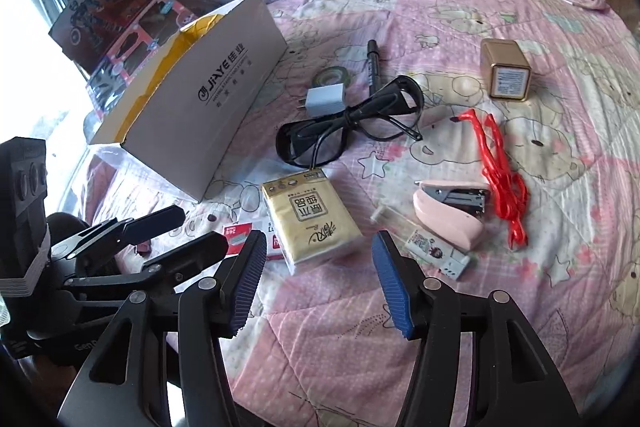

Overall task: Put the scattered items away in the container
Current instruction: 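Grasp the gold tissue pack with the right tool while the left tool grasps the red staples box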

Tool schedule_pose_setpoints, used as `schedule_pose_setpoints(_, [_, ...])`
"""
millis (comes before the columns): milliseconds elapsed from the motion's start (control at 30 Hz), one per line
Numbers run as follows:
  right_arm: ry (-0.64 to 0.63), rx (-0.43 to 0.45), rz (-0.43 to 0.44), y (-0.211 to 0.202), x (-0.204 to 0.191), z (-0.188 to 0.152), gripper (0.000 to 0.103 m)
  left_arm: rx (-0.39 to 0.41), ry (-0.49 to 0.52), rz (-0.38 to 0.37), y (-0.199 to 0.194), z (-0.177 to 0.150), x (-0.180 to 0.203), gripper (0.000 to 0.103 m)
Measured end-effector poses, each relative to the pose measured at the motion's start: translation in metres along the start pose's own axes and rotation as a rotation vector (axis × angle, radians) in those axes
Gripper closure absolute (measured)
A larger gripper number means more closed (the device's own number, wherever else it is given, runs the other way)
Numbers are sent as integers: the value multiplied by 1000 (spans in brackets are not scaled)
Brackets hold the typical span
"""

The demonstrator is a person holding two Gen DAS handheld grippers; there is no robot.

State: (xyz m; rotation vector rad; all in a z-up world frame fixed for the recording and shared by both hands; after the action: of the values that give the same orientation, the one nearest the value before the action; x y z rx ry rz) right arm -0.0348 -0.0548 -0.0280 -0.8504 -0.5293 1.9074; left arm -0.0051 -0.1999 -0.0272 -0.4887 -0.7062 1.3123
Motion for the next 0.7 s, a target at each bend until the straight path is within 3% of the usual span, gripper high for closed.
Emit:
schedule_pose_setpoints(333, [-109,-116,30,53,-12,0,44,-57,33,-24,18,-15,-15,35])
schedule_pose_setpoints(700, [-94,-132,-24,67,5,-3,44,-103,69,-52,40,-26,-7,35])
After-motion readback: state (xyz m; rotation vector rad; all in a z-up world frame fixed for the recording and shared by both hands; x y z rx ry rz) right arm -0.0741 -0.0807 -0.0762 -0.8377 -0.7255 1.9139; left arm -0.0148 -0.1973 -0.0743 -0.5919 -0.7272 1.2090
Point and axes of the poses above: each gripper's, at about its wrist camera, not at the fingertips, and y roughly the way its jaws point, x to its right, z to its top, the point moved 3 cm from there along y, roughly the way its jaws point, and after that the axes turned 13 degrees about x, right-handed, at the moved point
